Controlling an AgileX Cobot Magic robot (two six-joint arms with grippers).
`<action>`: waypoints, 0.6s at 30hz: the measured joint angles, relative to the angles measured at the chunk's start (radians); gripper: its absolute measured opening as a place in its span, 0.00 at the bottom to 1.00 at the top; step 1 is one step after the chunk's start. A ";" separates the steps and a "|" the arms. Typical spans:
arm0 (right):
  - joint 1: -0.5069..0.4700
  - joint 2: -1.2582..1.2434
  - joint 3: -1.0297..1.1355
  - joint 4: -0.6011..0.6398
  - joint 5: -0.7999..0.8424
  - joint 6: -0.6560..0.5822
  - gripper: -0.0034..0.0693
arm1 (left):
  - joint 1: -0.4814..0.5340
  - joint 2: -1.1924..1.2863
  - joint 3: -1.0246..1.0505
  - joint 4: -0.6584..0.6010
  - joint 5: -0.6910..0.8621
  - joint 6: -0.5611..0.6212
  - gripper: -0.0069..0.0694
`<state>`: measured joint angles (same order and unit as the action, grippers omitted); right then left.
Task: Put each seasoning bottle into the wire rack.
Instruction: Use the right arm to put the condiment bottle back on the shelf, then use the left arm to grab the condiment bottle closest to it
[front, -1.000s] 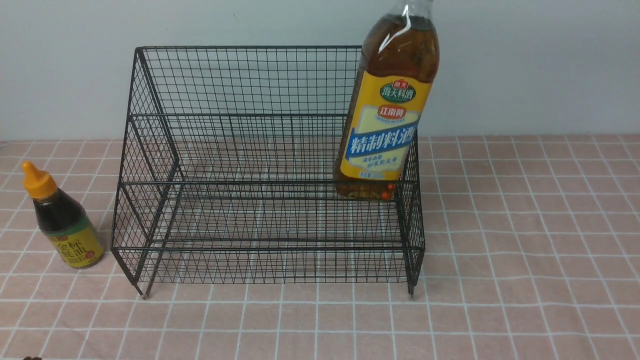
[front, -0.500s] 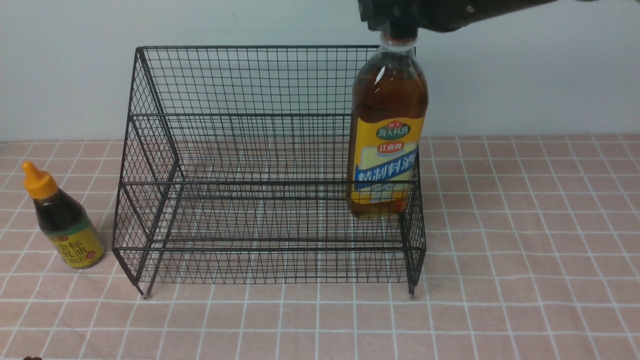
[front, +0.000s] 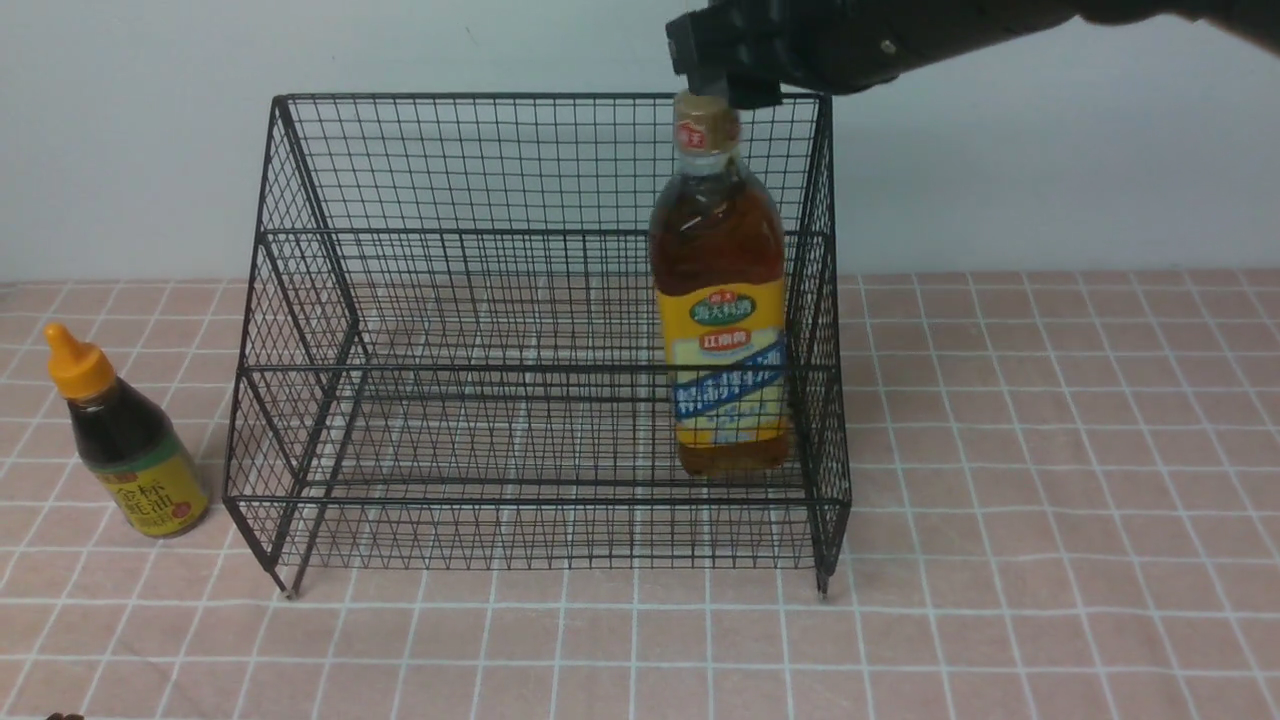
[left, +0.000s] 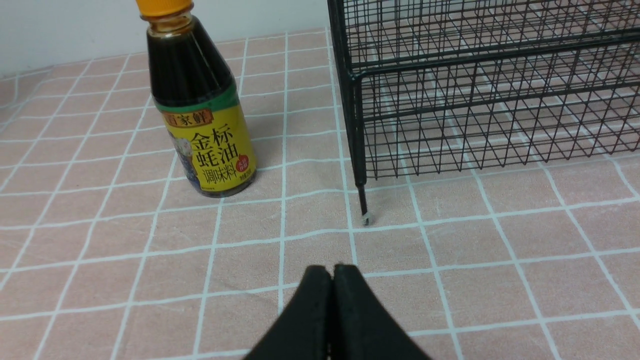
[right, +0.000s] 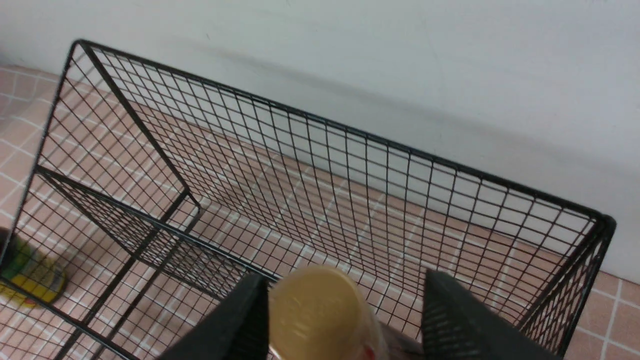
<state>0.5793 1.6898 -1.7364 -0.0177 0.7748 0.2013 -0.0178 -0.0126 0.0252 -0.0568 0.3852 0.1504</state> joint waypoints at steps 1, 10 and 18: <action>0.000 -0.004 -0.001 -0.003 0.001 0.003 0.67 | 0.000 0.000 0.000 0.000 0.000 0.000 0.07; 0.000 -0.143 -0.001 -0.084 0.107 0.004 0.76 | -0.001 0.000 0.000 0.000 0.000 0.000 0.07; 0.000 -0.374 -0.004 -0.171 0.456 0.004 0.49 | -0.001 0.000 0.000 0.000 0.000 0.000 0.07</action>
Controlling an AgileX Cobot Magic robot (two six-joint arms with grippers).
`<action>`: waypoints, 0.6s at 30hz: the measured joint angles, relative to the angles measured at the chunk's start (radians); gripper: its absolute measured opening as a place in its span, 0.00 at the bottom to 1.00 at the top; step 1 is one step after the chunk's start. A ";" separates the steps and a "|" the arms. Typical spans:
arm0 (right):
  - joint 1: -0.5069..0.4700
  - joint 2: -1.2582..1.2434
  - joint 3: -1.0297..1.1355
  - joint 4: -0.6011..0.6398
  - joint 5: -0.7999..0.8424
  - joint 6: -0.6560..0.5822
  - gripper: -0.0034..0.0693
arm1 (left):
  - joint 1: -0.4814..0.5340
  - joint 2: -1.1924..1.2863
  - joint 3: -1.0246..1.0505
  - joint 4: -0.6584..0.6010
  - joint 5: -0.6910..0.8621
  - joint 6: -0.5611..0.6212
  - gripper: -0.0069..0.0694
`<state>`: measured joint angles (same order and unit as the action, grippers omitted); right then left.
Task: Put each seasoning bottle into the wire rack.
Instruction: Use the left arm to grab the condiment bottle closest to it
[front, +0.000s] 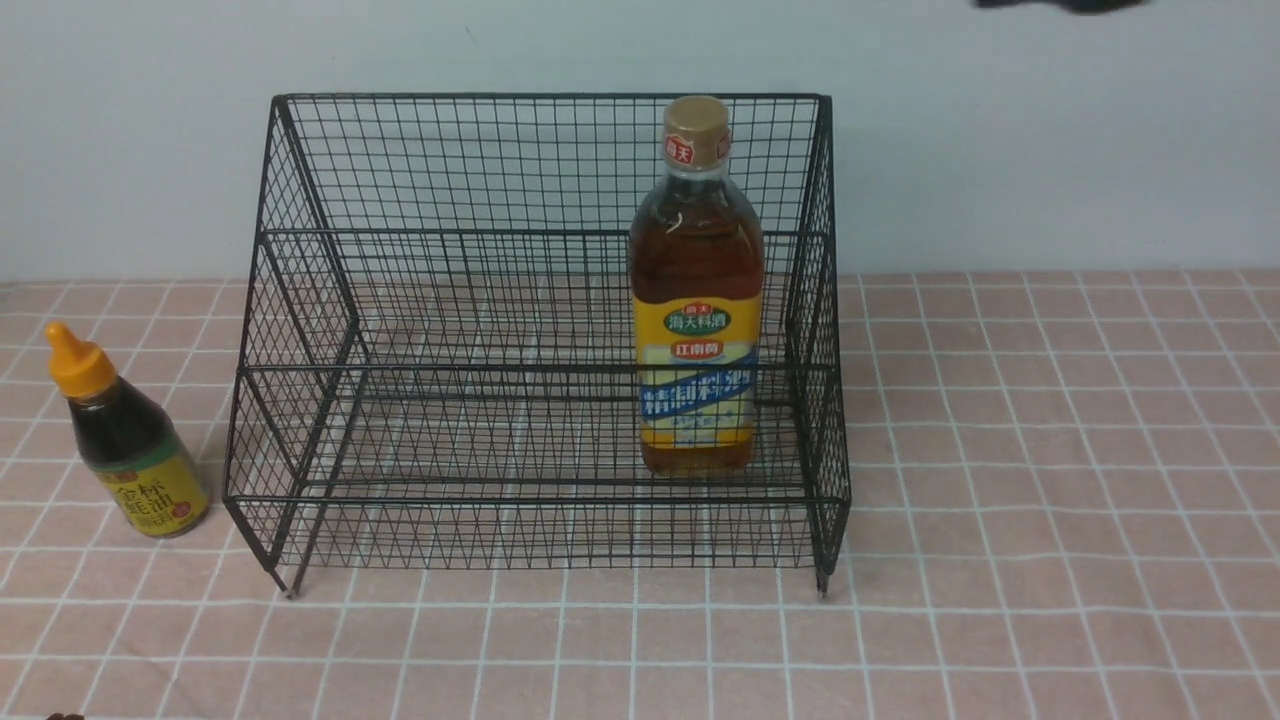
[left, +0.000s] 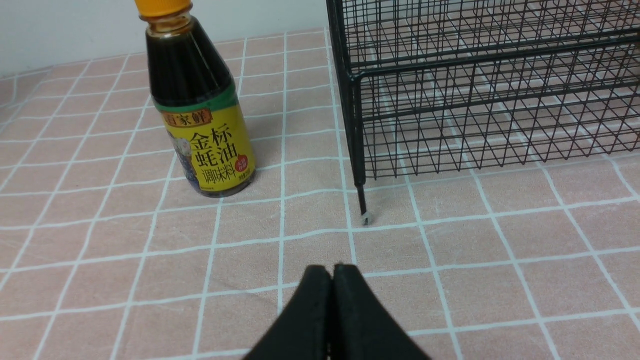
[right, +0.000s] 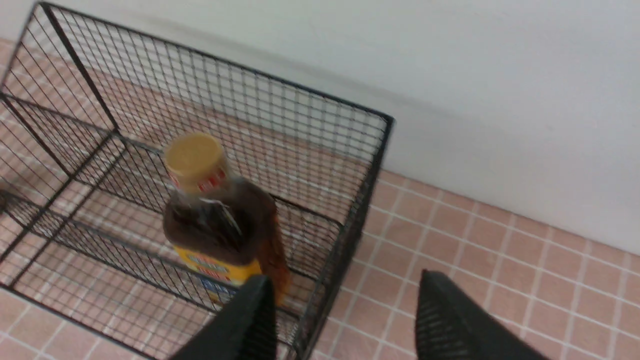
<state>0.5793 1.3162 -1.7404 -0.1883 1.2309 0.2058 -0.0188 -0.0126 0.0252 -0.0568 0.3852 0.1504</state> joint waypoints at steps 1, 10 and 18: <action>0.000 -0.055 0.000 -0.011 0.026 0.000 0.38 | 0.000 0.000 0.000 0.000 0.000 0.000 0.07; 0.000 -0.600 0.213 -0.002 0.020 0.125 0.03 | 0.000 0.000 0.000 0.000 0.000 0.000 0.07; 0.000 -1.115 0.795 -0.026 -0.448 0.196 0.03 | 0.000 0.000 0.000 0.000 0.000 0.000 0.07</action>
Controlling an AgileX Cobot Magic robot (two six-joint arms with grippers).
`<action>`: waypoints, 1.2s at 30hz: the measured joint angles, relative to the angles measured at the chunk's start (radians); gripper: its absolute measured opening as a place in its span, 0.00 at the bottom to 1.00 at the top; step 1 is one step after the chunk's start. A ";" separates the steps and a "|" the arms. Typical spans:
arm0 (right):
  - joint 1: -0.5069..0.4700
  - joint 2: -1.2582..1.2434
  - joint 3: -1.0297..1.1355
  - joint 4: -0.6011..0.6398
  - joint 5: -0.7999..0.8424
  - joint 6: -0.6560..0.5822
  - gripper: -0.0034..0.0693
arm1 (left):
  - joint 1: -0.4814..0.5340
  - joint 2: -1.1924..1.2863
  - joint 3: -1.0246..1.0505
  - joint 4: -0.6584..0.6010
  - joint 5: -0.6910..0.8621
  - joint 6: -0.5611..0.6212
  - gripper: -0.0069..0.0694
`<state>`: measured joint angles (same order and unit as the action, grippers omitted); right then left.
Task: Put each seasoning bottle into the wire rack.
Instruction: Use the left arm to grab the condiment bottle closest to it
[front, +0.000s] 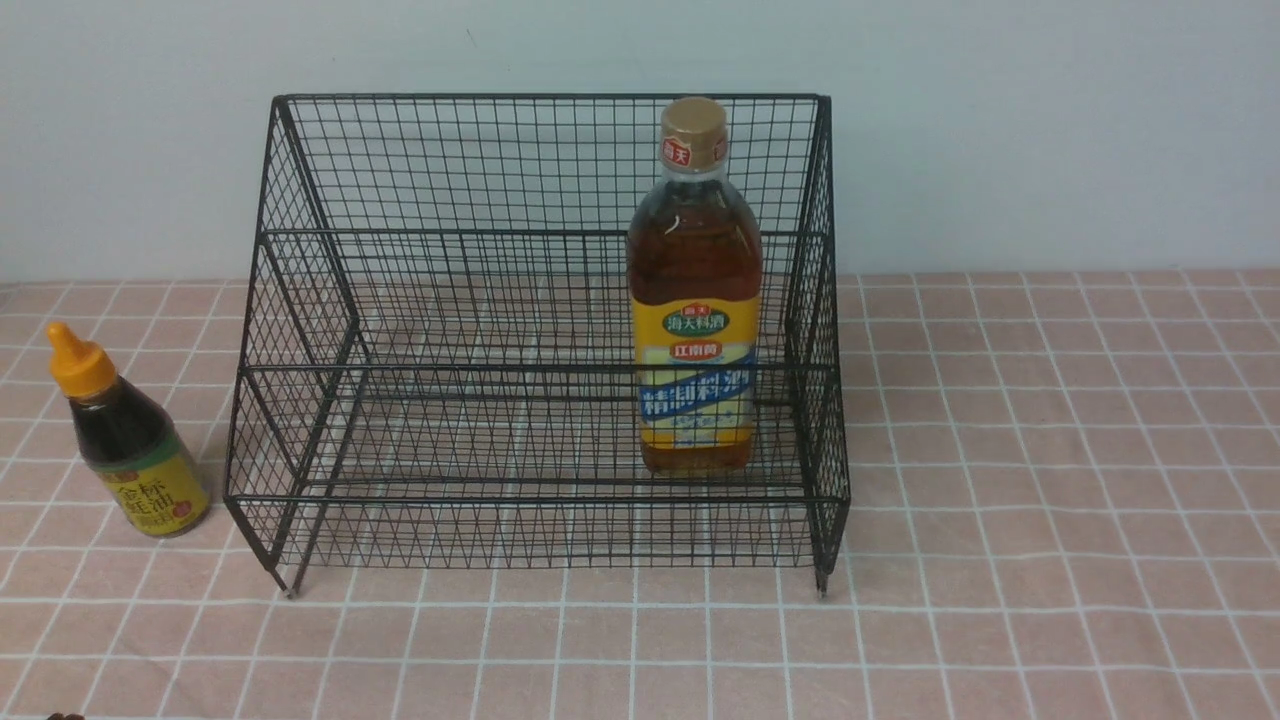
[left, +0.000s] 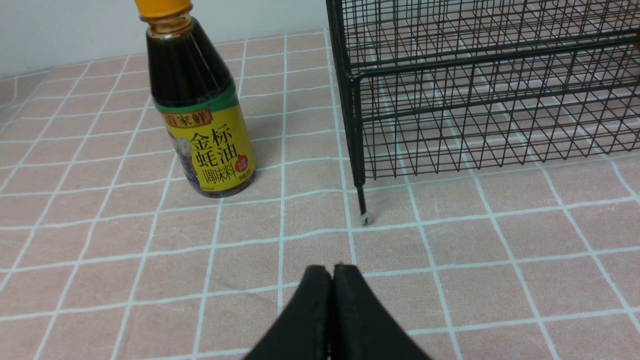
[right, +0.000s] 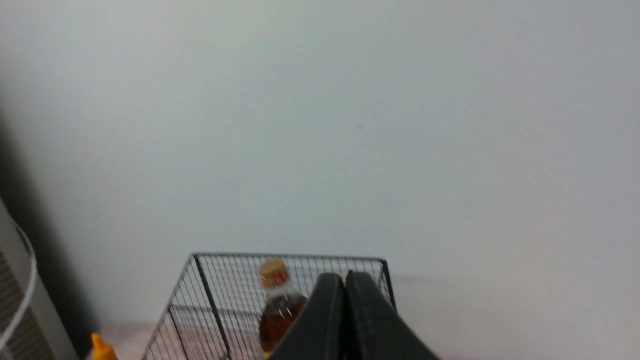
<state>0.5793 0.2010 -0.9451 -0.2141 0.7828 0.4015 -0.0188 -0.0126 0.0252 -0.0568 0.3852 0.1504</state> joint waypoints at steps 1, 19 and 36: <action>0.000 -0.049 0.081 0.004 -0.079 0.010 0.03 | 0.000 0.000 0.000 0.000 0.000 0.000 0.07; 0.000 -0.139 0.707 0.035 -0.809 0.044 0.03 | 0.000 0.000 0.000 0.000 0.000 0.000 0.07; -0.005 -0.148 0.760 0.453 -0.755 -0.610 0.03 | 0.000 0.000 0.000 0.000 0.000 0.000 0.07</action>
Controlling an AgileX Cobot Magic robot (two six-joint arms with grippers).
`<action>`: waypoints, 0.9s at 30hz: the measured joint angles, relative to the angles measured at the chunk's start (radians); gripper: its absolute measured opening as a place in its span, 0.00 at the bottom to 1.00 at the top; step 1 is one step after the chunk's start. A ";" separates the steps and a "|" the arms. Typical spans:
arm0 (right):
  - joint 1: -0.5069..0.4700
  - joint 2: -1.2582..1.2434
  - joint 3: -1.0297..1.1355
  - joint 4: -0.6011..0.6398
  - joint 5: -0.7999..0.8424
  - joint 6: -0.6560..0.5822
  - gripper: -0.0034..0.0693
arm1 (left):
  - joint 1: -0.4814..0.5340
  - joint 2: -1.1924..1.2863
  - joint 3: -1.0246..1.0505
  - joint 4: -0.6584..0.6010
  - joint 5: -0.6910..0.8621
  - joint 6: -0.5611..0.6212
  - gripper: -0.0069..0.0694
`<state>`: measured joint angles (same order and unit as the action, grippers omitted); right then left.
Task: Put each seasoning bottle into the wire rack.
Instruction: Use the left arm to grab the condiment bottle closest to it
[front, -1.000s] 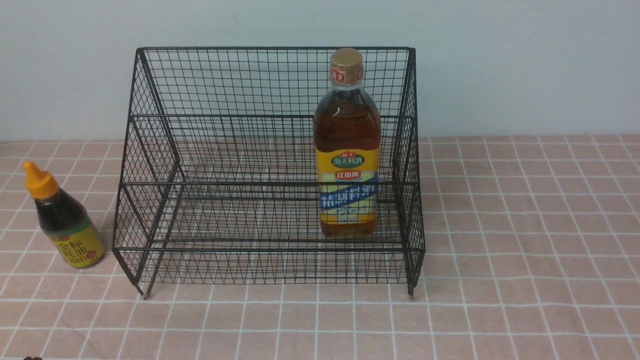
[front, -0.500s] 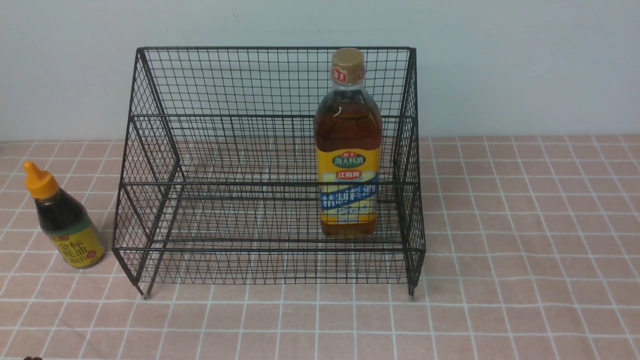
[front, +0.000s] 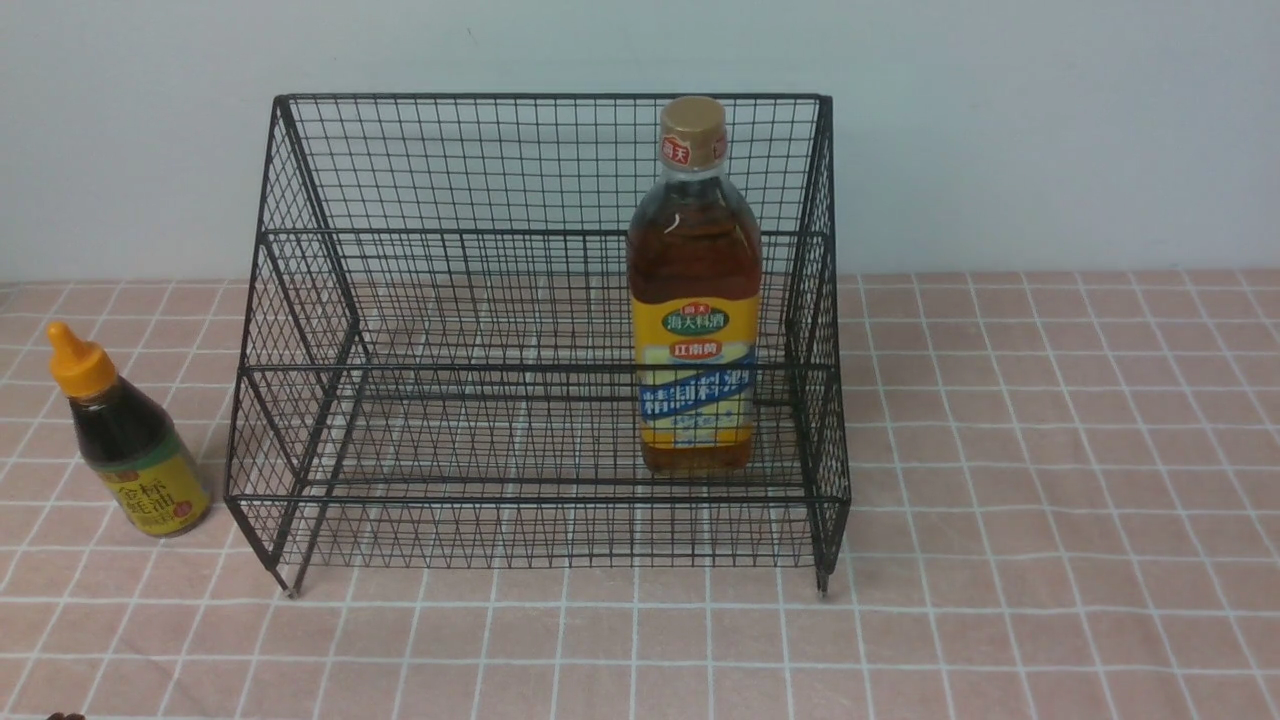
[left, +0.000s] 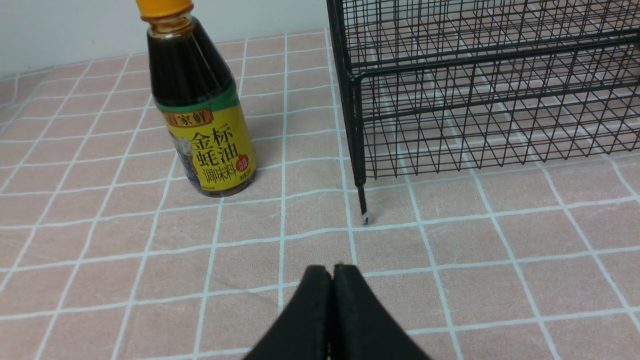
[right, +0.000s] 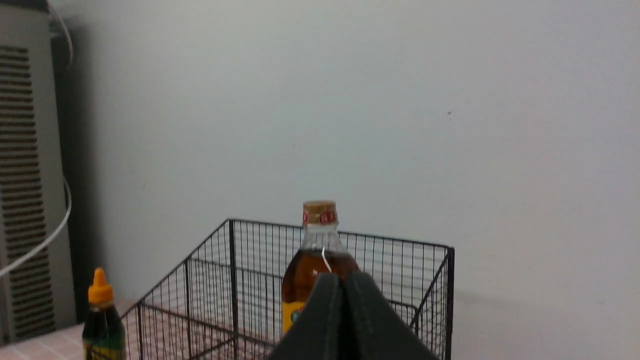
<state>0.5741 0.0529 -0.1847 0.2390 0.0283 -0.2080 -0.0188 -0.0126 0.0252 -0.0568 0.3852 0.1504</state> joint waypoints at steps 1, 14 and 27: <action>-0.004 -0.004 0.001 0.000 0.013 -0.004 0.03 | 0.000 0.000 0.000 0.000 0.000 0.000 0.07; -0.478 -0.065 0.206 -0.057 0.346 -0.067 0.03 | -0.001 0.000 0.000 0.000 0.000 0.000 0.07; -0.615 -0.065 0.206 -0.057 0.353 -0.031 0.03 | -0.001 0.000 0.000 0.000 0.000 0.000 0.07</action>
<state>-0.0404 -0.0117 0.0210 0.1820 0.3808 -0.2389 -0.0197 -0.0126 0.0252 -0.0568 0.3852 0.1504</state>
